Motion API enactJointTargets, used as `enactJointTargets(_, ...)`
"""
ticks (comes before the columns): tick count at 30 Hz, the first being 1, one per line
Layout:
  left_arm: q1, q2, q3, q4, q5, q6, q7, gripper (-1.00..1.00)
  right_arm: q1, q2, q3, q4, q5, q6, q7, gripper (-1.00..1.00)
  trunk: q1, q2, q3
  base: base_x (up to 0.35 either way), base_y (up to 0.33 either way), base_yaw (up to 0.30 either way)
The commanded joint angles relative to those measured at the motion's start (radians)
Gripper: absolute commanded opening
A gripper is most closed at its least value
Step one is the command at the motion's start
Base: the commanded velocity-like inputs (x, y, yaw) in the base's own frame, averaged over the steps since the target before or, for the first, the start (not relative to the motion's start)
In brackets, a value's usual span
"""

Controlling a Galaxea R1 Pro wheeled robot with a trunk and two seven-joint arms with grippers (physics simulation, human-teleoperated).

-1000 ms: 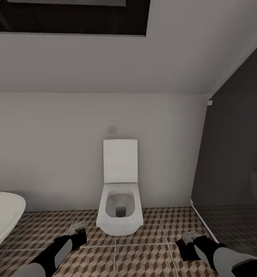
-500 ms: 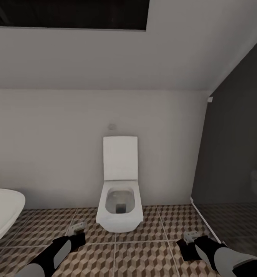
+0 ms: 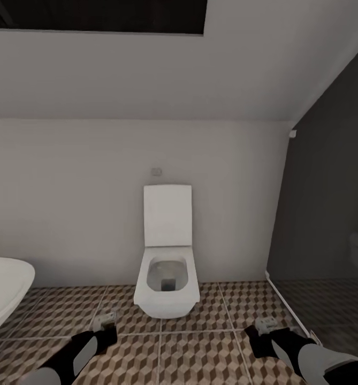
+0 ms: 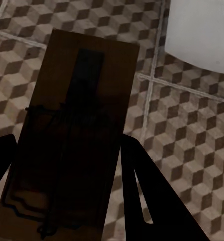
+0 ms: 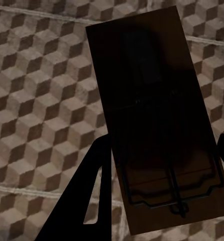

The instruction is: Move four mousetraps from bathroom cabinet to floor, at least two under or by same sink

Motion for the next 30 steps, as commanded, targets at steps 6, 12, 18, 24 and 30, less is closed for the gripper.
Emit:
enactJointTargets(6, 0.000, 0.002, -0.008, 0.007, 0.009, 0.004, 0.005, -1.00, -0.001, 0.000, 0.009, 0.001, -0.013, 0.000, -0.004, -1.00, 0.023, -0.043, -0.020, 0.000, 0.000, 0.000)
enactJointTargets(12, 0.000, 0.003, -0.008, 0.017, 0.008, 0.003, 0.005, -1.00, -0.001, 0.000, 0.008, 0.001, -0.014, 0.001, -0.003, -1.00, 0.046, -0.085, -0.039, 0.000, 0.000, 0.000)
enactJointTargets(18, 0.000, 0.003, -0.008, 0.021, 0.012, -0.032, 0.005, -1.00, -0.001, 0.001, 0.008, 0.001, -0.014, 0.001, 0.000, -1.00, 0.069, -0.127, -0.058, 0.000, 0.000, 0.000)
enactJointTargets(24, 0.000, 0.002, -0.008, 0.022, 0.015, -0.050, 0.005, -1.00, -0.001, 0.000, 0.008, 0.001, -0.015, 0.000, 0.004, -1.00, 0.092, -0.169, -0.076, 0.000, 0.000, 0.000)
enactJointTargets(30, 0.000, 0.002, -0.008, 0.022, 0.016, -0.053, 0.004, -1.00, -0.001, 0.001, 0.009, 0.001, -0.015, 0.001, 0.004, -1.00, 0.115, -0.211, -0.095, 0.000, 0.000, 0.000)
